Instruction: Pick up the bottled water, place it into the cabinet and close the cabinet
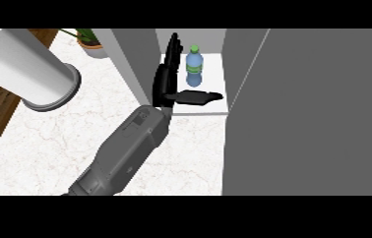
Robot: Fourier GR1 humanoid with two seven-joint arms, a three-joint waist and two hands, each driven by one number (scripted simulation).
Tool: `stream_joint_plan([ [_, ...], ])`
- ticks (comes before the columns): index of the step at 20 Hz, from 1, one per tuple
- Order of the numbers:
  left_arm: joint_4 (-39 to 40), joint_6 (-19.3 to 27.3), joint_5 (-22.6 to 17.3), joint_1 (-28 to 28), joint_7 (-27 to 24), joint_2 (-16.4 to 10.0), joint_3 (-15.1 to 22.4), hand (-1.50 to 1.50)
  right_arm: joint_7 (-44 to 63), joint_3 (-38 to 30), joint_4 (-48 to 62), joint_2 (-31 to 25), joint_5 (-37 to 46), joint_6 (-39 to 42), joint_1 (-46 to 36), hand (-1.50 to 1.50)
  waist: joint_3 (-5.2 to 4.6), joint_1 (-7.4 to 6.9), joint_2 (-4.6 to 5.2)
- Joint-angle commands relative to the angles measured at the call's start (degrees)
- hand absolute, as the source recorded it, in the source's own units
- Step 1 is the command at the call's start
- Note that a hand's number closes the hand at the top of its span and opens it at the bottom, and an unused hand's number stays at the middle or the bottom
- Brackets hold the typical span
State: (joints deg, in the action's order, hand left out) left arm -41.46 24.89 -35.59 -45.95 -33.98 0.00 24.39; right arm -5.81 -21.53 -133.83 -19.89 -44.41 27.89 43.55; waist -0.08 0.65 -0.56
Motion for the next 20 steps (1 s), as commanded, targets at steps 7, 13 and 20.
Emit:
stream_joint_plan([
  [7,-27.21,8.21,2.09,21.11,2.21,-1.4,11.87,-1.5,2.8,-2.85,-9.37,0.85,-1.62,-0.28,3.83,-1.5,0.04,-0.81,-0.13],
  [13,-36.1,2.84,2.81,31.36,2.12,-5.88,17.31,1.5,4.97,-0.36,-11.27,0.64,-0.41,-2.04,1.09,1.5,0.0,-0.76,0.34],
  [20,-50.21,-0.24,3.39,43.28,2.05,-18.47,18.4,1.5,4.11,0.65,-11.8,0.06,1.21,6.08,6.47,1.5,0.0,-0.2,0.05],
])
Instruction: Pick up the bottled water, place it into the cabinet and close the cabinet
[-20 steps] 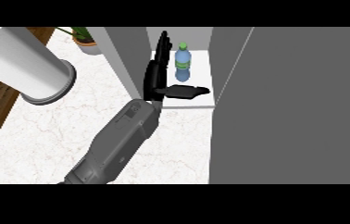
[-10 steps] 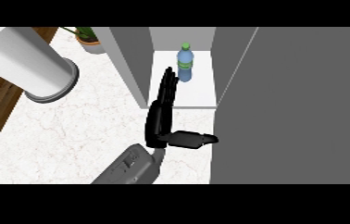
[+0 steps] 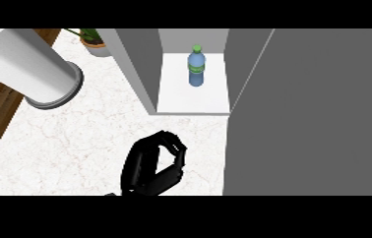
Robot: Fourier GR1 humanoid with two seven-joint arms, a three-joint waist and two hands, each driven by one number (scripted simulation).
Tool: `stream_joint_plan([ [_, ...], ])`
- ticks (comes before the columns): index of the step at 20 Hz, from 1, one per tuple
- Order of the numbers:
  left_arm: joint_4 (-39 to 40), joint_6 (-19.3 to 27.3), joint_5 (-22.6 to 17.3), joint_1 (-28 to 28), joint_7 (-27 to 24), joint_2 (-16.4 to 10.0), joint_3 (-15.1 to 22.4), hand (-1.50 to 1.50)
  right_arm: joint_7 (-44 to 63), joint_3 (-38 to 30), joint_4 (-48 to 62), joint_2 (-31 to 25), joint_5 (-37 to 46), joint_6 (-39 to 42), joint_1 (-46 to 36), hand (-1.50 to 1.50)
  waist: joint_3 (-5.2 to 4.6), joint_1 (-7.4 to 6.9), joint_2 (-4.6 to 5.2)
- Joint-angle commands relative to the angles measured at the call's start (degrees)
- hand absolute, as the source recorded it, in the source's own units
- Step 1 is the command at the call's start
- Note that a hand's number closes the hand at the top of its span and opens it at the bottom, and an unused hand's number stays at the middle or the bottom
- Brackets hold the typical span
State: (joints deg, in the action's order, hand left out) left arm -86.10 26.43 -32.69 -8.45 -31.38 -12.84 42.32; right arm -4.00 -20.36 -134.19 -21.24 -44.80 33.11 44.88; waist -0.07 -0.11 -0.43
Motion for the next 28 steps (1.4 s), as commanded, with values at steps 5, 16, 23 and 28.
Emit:
stream_joint_plan([
  [5,-11.37,-3.08,-0.03,10.27,0.28,-11.8,-0.95,1.5,2.45,2.04,-11.54,-0.63,6.09,6.32,5.27,1.5,-0.03,0.49,-0.22],
  [16,-20.12,-14.26,-9.29,18.03,-1.96,-26.49,-14.29,-1.5,3.39,9.69,-16.7,-0.37,8.27,9.32,3.62,1.5,-0.33,0.19,-0.57],
  [23,-21.09,-15.59,-13.21,21.79,-3.08,-29.7,-21.27,-1.5,5.37,15.33,-19.01,-1.78,10.25,11.13,2.13,1.5,-0.54,0.11,-0.7],
  [28,-22.55,-18.94,-15.84,26.27,-2.77,-34.19,-24.92,-1.5,6.81,18.48,-18.93,-3.06,10.74,11.12,-0.96,1.5,-0.69,-0.89,-1.13],
])
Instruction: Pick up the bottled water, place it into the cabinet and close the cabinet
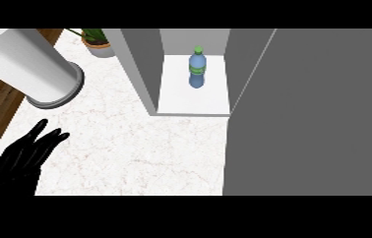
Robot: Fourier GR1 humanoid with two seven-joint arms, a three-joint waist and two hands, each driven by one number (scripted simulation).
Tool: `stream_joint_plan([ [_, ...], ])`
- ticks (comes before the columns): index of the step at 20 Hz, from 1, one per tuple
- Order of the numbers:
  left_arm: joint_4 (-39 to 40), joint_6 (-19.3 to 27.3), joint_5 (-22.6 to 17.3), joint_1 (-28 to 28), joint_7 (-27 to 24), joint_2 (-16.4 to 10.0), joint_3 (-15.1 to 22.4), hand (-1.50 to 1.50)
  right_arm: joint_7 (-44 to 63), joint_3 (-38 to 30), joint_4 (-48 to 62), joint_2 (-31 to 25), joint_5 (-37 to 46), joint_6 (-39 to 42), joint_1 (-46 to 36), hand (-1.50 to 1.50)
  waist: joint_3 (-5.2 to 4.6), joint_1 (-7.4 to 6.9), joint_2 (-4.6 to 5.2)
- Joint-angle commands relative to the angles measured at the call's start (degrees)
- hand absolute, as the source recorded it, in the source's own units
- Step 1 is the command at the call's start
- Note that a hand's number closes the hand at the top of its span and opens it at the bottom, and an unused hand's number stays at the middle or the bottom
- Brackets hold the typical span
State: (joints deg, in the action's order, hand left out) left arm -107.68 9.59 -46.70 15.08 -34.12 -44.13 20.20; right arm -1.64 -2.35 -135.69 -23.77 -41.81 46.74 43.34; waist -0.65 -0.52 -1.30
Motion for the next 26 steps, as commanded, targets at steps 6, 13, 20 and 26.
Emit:
stream_joint_plan([
  [6,-1.42,-5.18,-4.02,6.32,-0.62,-4.15,-4.43,-1.5,7.5,5.94,-16.41,-1.95,9.39,-3.38,-5.83,1.5,-0.49,-1.41,-0.51],
  [13,-2.08,-7.88,-6.44,8.51,-0.58,-6.47,-7.68,-1.5,12.9,12.03,-14.37,-4.13,11.19,-5.63,-14.48,1.5,-0.71,-1.44,-0.89],
  [20,-1.07,-11.54,-8.09,12.42,-1.57,-8.75,-10.83,-1.5,17.81,20.48,-11.04,-1.48,11.23,-13.07,-21.97,1.5,-0.78,-2.51,-0.95],
  [26,0.17,-14.86,-8.58,14.26,-2.52,-10.5,-13.17,-1.5,22.96,27.14,-7.33,2.41,12.9,-20.72,-31.71,1.5,-0.81,-3.3,-0.6],
])
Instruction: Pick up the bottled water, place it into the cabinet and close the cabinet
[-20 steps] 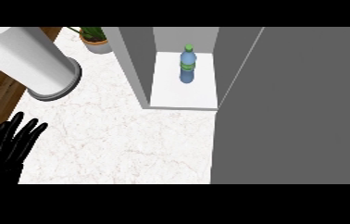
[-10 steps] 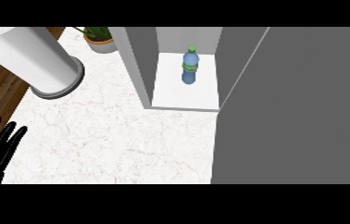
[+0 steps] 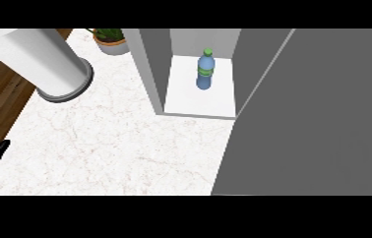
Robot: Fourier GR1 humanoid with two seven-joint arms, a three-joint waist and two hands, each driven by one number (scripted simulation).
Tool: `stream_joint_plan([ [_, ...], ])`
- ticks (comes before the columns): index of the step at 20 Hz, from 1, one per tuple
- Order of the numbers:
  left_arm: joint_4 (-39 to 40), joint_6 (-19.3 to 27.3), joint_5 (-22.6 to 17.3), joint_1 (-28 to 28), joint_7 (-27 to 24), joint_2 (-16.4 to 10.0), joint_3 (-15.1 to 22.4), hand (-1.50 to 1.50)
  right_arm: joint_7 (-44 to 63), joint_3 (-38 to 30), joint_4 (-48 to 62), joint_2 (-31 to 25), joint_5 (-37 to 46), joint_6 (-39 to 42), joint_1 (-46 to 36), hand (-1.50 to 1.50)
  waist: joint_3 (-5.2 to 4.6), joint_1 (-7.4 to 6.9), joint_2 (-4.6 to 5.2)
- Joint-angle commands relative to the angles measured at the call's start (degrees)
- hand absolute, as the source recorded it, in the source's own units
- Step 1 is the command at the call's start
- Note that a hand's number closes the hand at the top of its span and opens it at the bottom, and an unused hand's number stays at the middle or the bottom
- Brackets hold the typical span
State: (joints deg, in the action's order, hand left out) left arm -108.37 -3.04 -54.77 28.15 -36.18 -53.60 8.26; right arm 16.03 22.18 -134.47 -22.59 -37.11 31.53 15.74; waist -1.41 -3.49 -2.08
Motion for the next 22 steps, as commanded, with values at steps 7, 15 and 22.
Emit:
stream_joint_plan([
  [7,1.09,-5.37,-2.03,2.98,-1.55,-2.28,-4.26,-1.5,10.73,8.05,-3.04,8.14,9.02,-14.96,-16.73,1.5,0.08,-2.0,0.39],
  [15,2.19,-9.98,-3.91,4.48,-2.41,-4.06,-7.94,-1.5,17.39,12.12,6.27,18.57,11.17,-23.73,-30.68,1.5,0.37,-3.89,1.53],
  [22,2.84,-15.07,-4.87,6.79,-3.46,-5.47,-11.21,-1.5,25.49,14.15,17.88,22.36,1.22,-27.11,-49.72,1.5,0.91,-5.61,1.92],
])
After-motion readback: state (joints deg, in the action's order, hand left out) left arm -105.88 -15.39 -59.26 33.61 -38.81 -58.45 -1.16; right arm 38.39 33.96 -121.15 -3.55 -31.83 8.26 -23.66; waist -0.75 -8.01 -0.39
